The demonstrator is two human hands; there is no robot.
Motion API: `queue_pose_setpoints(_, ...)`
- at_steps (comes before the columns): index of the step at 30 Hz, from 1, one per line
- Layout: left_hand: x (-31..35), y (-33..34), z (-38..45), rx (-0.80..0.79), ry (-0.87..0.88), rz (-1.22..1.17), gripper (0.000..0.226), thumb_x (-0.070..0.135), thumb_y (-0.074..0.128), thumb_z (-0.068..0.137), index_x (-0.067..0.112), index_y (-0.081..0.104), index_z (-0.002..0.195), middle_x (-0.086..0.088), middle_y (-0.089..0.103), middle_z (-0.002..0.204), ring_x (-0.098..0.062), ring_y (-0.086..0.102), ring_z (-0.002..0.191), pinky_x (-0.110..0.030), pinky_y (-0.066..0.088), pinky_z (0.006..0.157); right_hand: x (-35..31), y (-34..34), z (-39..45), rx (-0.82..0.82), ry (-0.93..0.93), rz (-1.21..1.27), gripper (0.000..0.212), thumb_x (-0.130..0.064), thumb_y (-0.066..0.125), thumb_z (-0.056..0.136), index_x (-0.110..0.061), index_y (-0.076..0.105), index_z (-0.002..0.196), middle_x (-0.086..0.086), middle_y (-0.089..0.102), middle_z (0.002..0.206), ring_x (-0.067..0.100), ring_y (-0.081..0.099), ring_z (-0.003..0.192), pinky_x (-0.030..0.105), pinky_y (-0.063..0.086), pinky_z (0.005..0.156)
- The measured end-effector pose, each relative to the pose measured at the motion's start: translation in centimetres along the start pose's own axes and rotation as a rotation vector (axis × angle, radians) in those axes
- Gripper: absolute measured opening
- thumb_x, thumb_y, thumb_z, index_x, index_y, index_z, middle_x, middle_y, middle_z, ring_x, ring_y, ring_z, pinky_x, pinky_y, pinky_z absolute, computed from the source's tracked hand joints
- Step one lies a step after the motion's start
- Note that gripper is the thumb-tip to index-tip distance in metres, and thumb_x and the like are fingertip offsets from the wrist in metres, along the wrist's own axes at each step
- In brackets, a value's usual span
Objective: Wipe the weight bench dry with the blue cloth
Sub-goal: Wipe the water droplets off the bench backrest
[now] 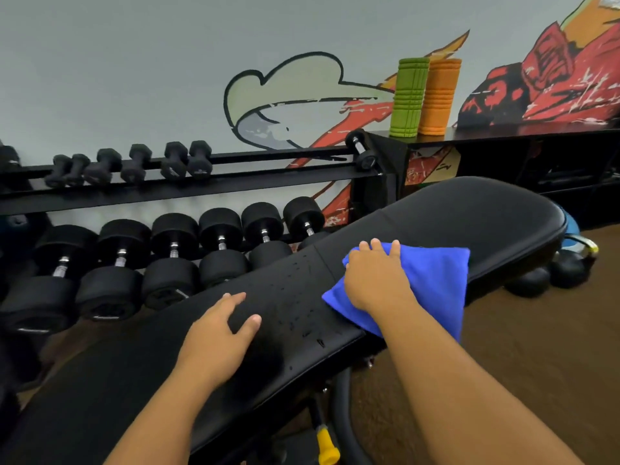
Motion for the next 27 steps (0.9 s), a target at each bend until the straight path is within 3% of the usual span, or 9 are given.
queue_pose_setpoints(5,-3.0,-1.6,-1.3,-0.057,-0.056,-0.003,0.047,0.033,0.051,0.096,0.042,0.039,0.14,0.001,0.046,0.143,-0.016,0.048,0.119,-0.03,0.04,0.093,-5.7,1.2,-0.6,-0.088,-0.329,-0.054,0.045,-0.026,0.028,0.103,-0.018,0.031,0.147,0.0,0.022,0.158,0.02,0.012,0.146,0.062,0.001,0.114)
queue_pose_setpoints(7,-4.0,-1.4,-1.5,-0.113,-0.044,0.042,0.043,0.031,0.05,0.096,0.043,0.042,0.138,0.006,0.044,0.145,-0.014,0.047,0.125,-0.031,0.04,0.099,-5.8,1.8,-2.9,-0.112,-0.399,-0.085,0.046,-0.037,0.022,0.104,-0.033,0.026,0.149,-0.01,0.014,0.16,0.02,0.003,0.148,0.069,-0.007,0.108)
queue_pose_setpoints(10,-5.7,-1.9,-1.9,-0.189,-0.024,0.107,0.041,0.025,0.05,0.097,0.038,0.047,0.136,0.014,0.033,0.152,-0.01,0.039,0.135,-0.027,0.031,0.109,-2.7,1.2,-4.1,-0.123,-0.283,-0.055,0.046,-0.054,0.016,0.101,-0.052,0.014,0.147,-0.018,0.002,0.161,0.029,-0.012,0.148,0.074,-0.013,0.101)
queue_pose_setpoints(15,-7.2,-2.7,-2.5,-0.229,0.003,0.052,0.044,0.022,0.049,0.098,0.037,0.043,0.139,0.017,0.026,0.154,-0.008,0.027,0.142,-0.026,0.024,0.113,-0.5,1.2,-0.2,-0.151,-0.027,-0.004,0.047,-0.049,0.016,0.101,-0.051,0.011,0.148,-0.015,-0.001,0.162,0.03,-0.013,0.147,0.079,-0.006,0.1)
queue_pose_setpoints(17,-7.0,-2.6,-2.8,-0.229,0.023,-0.017,0.045,0.021,0.048,0.099,0.037,0.041,0.14,0.018,0.025,0.154,-0.006,0.02,0.144,-0.026,0.019,0.115,-3.0,1.7,0.2,-0.159,-0.055,-0.01,0.049,-0.046,0.018,0.102,-0.046,0.011,0.15,-0.012,-0.001,0.162,0.031,-0.011,0.147,0.079,-0.005,0.1)
queue_pose_setpoints(23,-5.4,-1.1,-2.7,-0.276,0.082,-0.11,0.047,0.023,0.046,0.1,0.04,0.037,0.142,0.017,0.023,0.155,-0.006,0.017,0.145,-0.027,0.018,0.117,-10.0,2.8,-4.8,-0.189,-0.409,-0.016,0.048,-0.048,0.017,0.102,-0.045,0.012,0.15,-0.015,0.002,0.161,0.021,-0.003,0.149,0.069,-0.006,0.108)
queue_pose_setpoints(25,-5.6,-0.6,-2.4,-0.294,0.079,-0.024,0.046,0.028,0.047,0.099,0.04,0.036,0.143,0.015,0.02,0.157,-0.01,0.018,0.146,-0.031,0.022,0.117,-8.1,2.5,-4.6,-0.189,-0.375,-0.011,0.047,-0.05,0.018,0.102,-0.048,0.013,0.149,-0.016,0.002,0.161,0.02,-0.003,0.149,0.068,-0.004,0.111)
queue_pose_setpoints(27,-6.1,-0.3,-2.3,-0.306,0.062,0.105,0.05,0.035,0.05,0.097,0.039,0.034,0.144,0.014,0.016,0.158,-0.014,0.016,0.147,-0.035,0.024,0.117,-5.5,2.0,-3.5,-0.13,-0.209,-0.031,0.048,-0.052,0.017,0.101,-0.049,0.013,0.149,-0.012,-0.005,0.162,0.027,-0.009,0.148,0.071,-0.002,0.108)
Point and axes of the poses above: each hand's wrist, its own z-axis towards the middle knuckle, its own y-axis out of the palm, x = y × z, the point moved 7 cm from there along z, towards the middle knuckle
